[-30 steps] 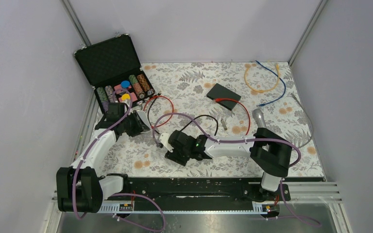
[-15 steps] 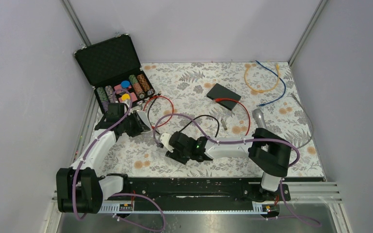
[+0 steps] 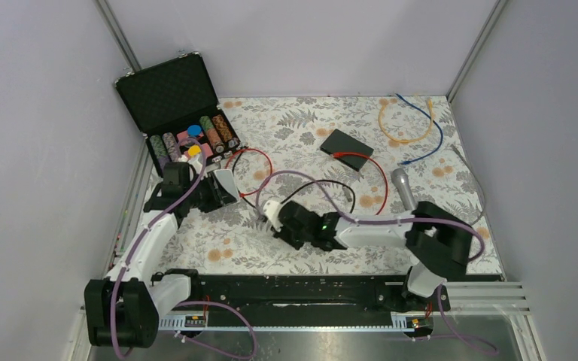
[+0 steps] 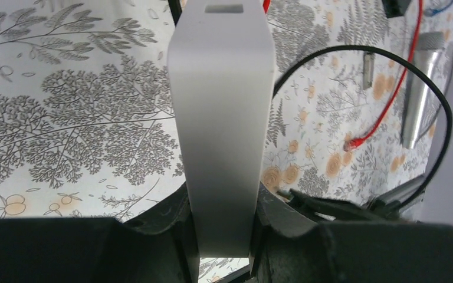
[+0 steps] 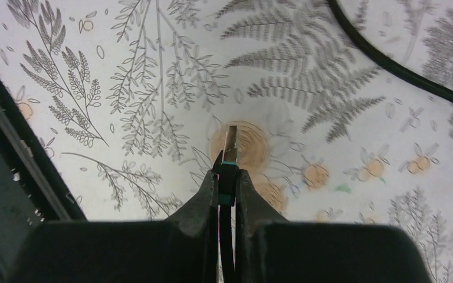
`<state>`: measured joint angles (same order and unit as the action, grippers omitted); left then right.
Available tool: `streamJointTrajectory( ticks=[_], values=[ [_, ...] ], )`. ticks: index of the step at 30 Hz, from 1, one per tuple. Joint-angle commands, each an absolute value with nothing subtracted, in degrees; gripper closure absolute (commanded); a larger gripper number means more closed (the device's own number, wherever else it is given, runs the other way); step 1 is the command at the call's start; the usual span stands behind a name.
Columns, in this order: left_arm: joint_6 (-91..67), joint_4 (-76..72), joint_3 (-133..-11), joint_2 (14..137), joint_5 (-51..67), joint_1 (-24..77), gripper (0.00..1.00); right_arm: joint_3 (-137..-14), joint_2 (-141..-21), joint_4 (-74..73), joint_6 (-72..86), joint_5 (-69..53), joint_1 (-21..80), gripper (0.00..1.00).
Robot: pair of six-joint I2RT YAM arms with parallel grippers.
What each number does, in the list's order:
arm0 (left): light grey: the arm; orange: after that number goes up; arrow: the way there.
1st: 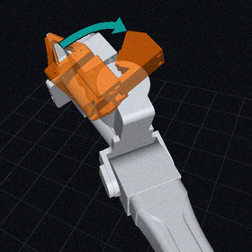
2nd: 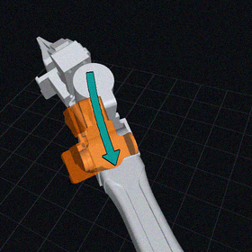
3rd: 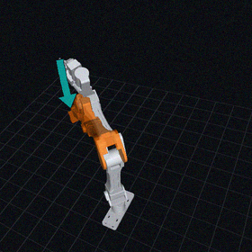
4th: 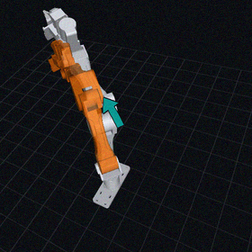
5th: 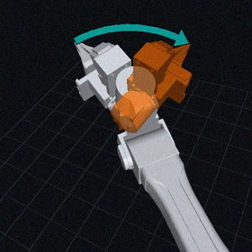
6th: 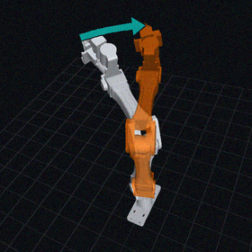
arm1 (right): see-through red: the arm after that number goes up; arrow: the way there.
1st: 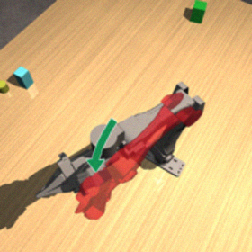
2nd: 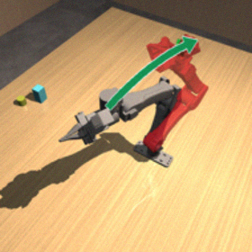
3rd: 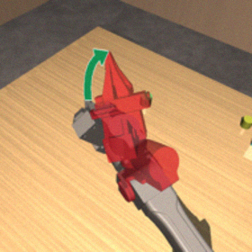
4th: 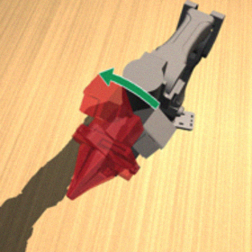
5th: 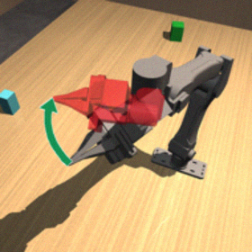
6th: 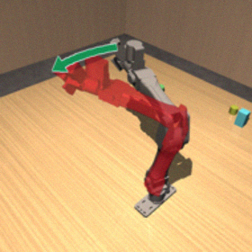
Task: Insert the plug into the switch port
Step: Pick up the connector from the center of the board.
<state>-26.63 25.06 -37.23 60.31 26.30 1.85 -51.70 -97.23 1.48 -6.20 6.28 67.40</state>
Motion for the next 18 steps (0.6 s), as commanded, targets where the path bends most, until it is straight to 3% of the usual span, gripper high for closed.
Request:
streamJointTrajectory(
  ticks=[1,6,11,15,18],
  values=[
    [-22.68,18.62,-36.45,56.99,32.33,2.32,1.0,-47.63,-85.66,7.51,0.32,-7.27,58.57,1.0],
    [-23.7,5.5,-33.58,56.86,45.76,5.24,1.0,-44.29,-73.83,6.42,6.28,-31.38,46.51,1.0],
    [-33.87,-21.96,-28.75,55.29,58.34,5.54,1.0,-46.21,-68.46,5.12,13.93,-51.77,35.54,1.0],
    [-34.06,-29.62,-28.71,57.0,66.49,8.9,1.0,-47.12,-68.16,10.52,20.03,-61.59,30.21,1.0],
    [-30.01,-27.03,-31.15,60.1,73.31,11.57,1.0,-50.6,-69.94,10.96,23.72,-67.0,28.87,1.0]
  ],
)
